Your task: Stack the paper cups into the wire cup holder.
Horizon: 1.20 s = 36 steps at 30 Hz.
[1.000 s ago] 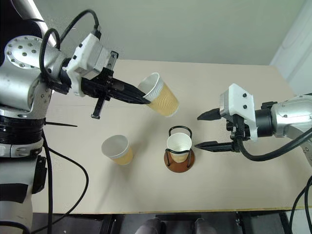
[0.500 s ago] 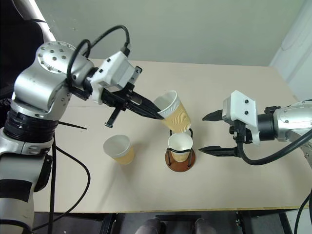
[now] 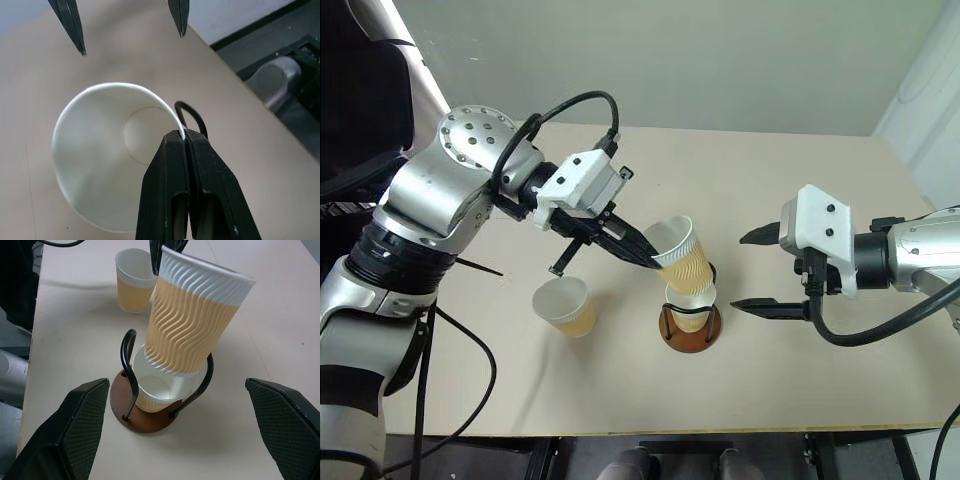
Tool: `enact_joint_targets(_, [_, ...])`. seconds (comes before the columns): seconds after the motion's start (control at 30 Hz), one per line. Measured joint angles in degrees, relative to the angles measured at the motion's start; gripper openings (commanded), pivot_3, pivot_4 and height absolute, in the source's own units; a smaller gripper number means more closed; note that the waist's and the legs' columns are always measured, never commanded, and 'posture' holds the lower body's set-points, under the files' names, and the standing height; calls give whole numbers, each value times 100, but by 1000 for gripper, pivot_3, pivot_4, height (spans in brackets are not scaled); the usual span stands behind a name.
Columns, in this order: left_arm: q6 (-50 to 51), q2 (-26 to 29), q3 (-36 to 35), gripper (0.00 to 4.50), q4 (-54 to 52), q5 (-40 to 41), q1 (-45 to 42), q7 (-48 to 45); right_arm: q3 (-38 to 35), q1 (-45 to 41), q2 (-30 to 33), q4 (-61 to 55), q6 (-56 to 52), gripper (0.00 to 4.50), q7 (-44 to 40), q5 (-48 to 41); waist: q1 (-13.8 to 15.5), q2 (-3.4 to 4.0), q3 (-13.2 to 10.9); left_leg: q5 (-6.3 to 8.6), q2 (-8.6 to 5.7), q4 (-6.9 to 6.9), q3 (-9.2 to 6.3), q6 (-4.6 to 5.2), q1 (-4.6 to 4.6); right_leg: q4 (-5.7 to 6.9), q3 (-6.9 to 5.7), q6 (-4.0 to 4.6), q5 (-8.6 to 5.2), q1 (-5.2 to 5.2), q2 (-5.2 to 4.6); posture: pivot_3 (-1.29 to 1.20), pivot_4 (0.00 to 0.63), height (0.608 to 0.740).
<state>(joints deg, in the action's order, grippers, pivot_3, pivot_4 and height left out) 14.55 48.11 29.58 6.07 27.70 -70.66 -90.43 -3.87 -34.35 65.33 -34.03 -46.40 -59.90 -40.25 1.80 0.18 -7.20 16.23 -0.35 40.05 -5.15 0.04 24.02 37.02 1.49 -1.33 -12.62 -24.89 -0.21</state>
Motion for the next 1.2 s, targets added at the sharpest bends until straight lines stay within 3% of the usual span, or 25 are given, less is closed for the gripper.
enact_joint_targets(0.57, [-630,-1,868,0,77,-238,-1,-3,-7,9,3,8,-1,4471,40,3,1,0,0,2,0,0,0,3,1,-2,0,-1,0,1,0,0,150,740])
enact_joint_targets(0.7, [-926,-221,871,988,357,-605,-9,-4,-6,9,2,7,11,4500,41,3,8,0,0,2,0,1,0,3,1,-3,0,-2,1,3,-1,0,150,740])
enact_joint_targets(0.97, [-1082,-678,516,3863,682,-993,-41,-5,-6,10,2,17,32,4500,41,6,12,0,0,4,-1,1,1,6,2,-5,0,-4,2,3,-1,0,150,740])
enact_joint_targets(1.2, [-1286,-709,-241,3863,811,-1461,-46,112,-5,107,-7,17,116,4500,42,112,1,1,0,4,-1,0,2,7,2,-6,1,-4,2,2,0,0,150,740])
